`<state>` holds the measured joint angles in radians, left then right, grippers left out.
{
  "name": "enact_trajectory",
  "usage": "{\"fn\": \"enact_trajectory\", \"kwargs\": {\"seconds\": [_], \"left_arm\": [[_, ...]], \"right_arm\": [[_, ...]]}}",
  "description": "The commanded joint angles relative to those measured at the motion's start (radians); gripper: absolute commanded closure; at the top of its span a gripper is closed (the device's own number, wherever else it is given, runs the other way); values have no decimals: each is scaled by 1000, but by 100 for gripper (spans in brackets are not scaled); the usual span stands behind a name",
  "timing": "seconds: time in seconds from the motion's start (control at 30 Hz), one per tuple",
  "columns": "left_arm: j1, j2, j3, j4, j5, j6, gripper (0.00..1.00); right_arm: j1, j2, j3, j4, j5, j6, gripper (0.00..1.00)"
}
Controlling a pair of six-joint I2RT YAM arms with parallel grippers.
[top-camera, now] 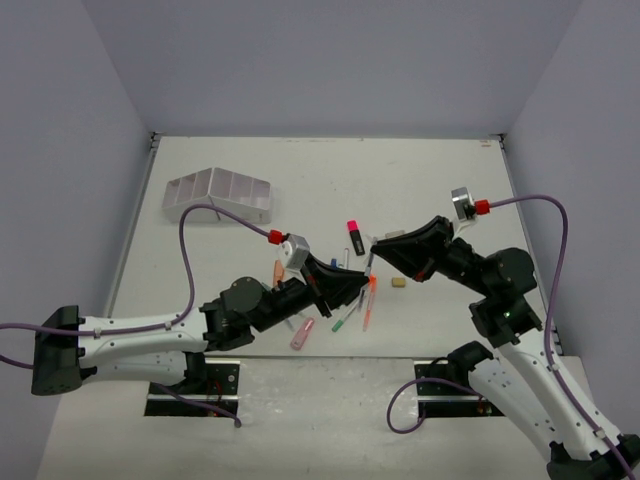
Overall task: Sort the stationery into containers
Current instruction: Close the pen cap on the pen.
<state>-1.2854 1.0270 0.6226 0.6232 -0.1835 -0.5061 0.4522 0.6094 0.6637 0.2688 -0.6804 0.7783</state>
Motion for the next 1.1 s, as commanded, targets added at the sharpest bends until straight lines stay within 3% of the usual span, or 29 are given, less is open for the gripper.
{"fn": "enact_trajectory", "kwargs": {"seconds": [0.0, 0.3, 0.43, 0.57, 0.77, 0.83, 0.9, 0.97, 1.07], "left_arm": [[-2, 4, 58, 79, -19, 54, 100], [-3, 40, 100, 88, 4, 61, 100], [-3, 47, 97, 83, 15, 55, 100], [-3, 43, 88, 88, 16, 43, 100], [-3, 40, 108, 57, -23, 41, 100], [-3, 53, 130, 26, -21, 43, 92], [-3, 69, 145, 12, -7, 43, 73], [-3, 82, 148, 14, 13, 44, 63], [-4, 101, 132, 25, 27, 31, 56]], "right_arm": [[2, 8, -25, 28, -16, 14, 97], [2, -8, -35, 17, -17, -15, 70], [2, -11, -27, -8, -11, -30, 66], [2, -1, -21, -9, -15, -30, 83], [2, 3, -18, 7, -33, -25, 100], [2, 0, -17, 2, -26, -28, 100], [2, -2, -6, -7, -18, -32, 100], [2, -5, 5, -20, -7, -38, 100], [2, -7, 26, -32, 0, -39, 100]]}}
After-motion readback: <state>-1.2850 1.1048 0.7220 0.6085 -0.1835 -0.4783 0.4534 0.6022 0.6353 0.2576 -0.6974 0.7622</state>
